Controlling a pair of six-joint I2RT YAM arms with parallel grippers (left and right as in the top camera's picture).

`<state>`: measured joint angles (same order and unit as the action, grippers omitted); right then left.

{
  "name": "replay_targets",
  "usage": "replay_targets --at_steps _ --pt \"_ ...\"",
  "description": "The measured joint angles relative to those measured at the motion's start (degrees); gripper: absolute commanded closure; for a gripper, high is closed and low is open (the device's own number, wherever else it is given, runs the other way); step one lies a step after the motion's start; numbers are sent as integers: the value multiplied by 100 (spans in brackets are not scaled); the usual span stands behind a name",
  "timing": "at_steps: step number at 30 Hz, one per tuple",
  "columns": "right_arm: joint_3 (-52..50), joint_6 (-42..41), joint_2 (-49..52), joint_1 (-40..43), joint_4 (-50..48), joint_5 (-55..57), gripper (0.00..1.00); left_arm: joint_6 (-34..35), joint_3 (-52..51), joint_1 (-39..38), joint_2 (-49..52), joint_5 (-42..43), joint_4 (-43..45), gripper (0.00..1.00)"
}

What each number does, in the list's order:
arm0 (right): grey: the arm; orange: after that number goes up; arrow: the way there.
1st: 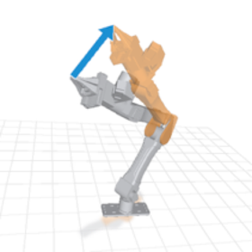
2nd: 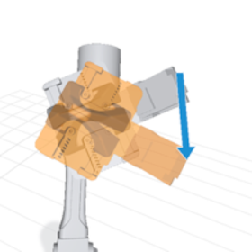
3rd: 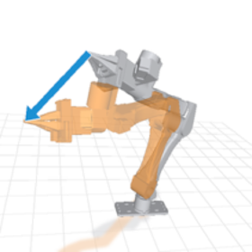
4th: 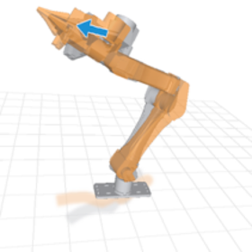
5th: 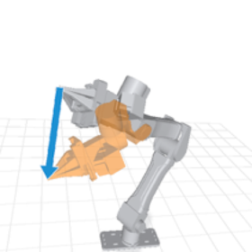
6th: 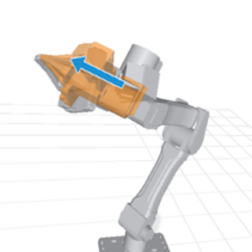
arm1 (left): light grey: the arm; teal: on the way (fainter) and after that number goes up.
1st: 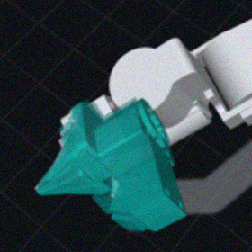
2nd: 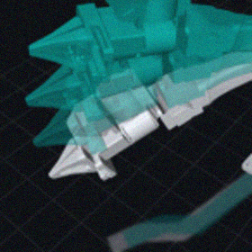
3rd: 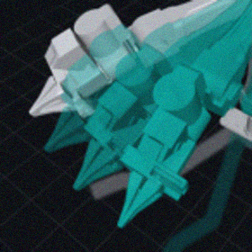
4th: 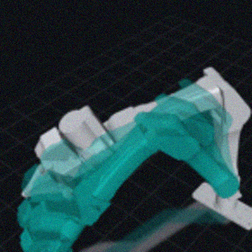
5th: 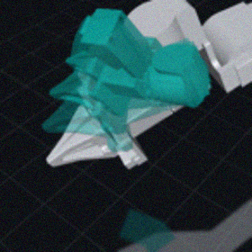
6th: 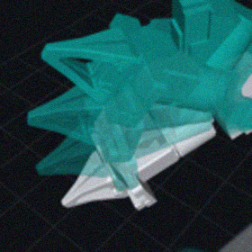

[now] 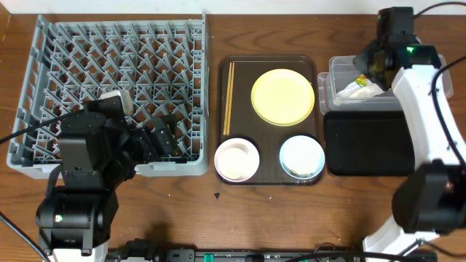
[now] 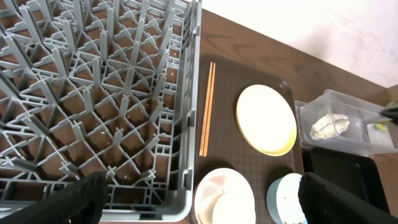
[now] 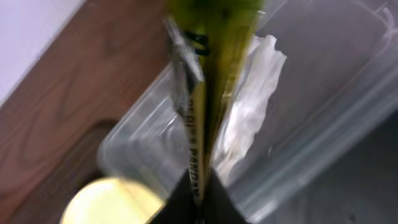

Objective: Sort waste into correct bins and load items into the dishwasher

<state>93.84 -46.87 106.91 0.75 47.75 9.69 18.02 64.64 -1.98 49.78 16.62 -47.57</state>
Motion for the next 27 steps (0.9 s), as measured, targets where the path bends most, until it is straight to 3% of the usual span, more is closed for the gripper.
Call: replay_targets --at_steps 2,9,13,20,27 --pt "-20 26 295 66 -160 -31 59 0 0 0 0 0 0 2" --pt "-101 861 479 76 -59 -533 58 0 0 0 0 0 0 2" --pt "-114 1342 -107 46 258 -822 57 0 0 0 0 -2 0 2" --pt "-81 2691 -1631 -588 942 -2028 37 0 0 0 0 0 0 2" --pt "-68 3434 -1578 -1805 1537 -2557 50 4 0 0 0 0 -111 2"
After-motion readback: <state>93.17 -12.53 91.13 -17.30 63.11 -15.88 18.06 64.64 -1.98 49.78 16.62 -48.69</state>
